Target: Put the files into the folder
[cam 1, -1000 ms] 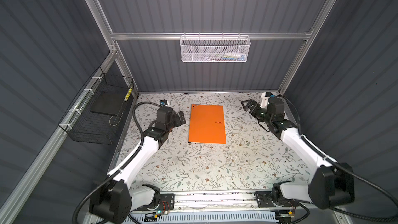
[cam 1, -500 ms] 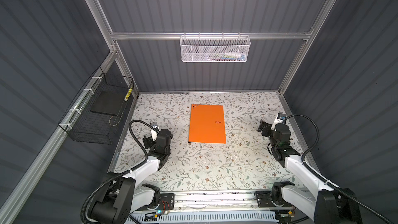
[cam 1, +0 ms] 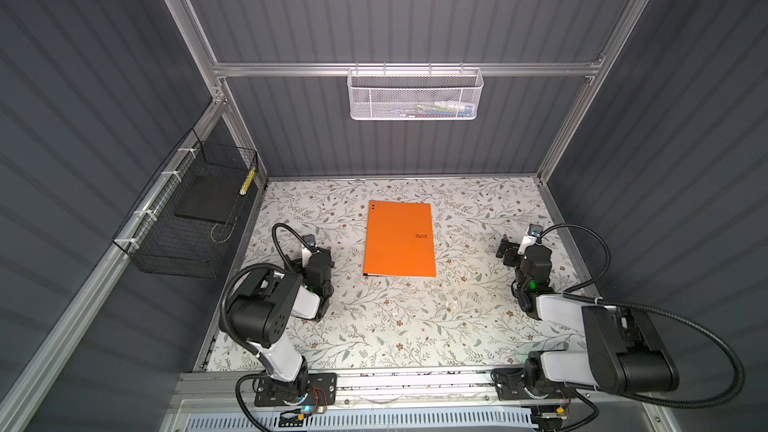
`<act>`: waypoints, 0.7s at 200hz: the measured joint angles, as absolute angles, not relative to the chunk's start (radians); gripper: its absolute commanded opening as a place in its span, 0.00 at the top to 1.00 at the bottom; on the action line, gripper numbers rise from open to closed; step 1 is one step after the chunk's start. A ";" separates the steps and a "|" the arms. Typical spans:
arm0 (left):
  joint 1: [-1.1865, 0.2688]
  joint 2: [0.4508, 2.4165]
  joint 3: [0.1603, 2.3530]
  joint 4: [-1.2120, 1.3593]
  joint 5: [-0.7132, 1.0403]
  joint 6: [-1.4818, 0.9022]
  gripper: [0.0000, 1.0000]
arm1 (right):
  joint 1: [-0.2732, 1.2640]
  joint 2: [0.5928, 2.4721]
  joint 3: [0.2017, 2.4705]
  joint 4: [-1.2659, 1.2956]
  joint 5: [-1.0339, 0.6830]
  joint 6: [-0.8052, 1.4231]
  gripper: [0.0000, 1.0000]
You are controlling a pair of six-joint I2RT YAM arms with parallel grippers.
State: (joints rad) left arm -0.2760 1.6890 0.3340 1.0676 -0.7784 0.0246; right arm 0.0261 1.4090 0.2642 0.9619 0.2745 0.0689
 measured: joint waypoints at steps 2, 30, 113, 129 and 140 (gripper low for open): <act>-0.274 1.689 0.334 1.071 -0.775 0.027 0.00 | 0.023 1.422 0.256 0.985 0.270 0.067 0.01; -0.224 1.691 0.368 1.066 -0.649 0.031 0.00 | -0.030 1.468 0.237 0.983 0.176 0.067 0.01; -0.105 1.715 0.450 0.950 -0.454 -0.015 0.00 | -0.059 1.465 0.327 0.964 0.044 0.068 0.01; -0.109 1.715 0.450 0.949 -0.449 -0.015 0.00 | -0.058 1.465 0.327 0.964 0.044 0.067 0.01; -0.109 1.715 0.450 0.949 -0.447 -0.016 0.00 | -0.058 1.465 0.327 0.964 0.044 0.067 0.01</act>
State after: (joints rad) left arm -0.1089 1.7153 0.4503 0.9493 -0.4465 -0.0158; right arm -0.0582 1.4651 0.3275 0.9638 0.0441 0.0666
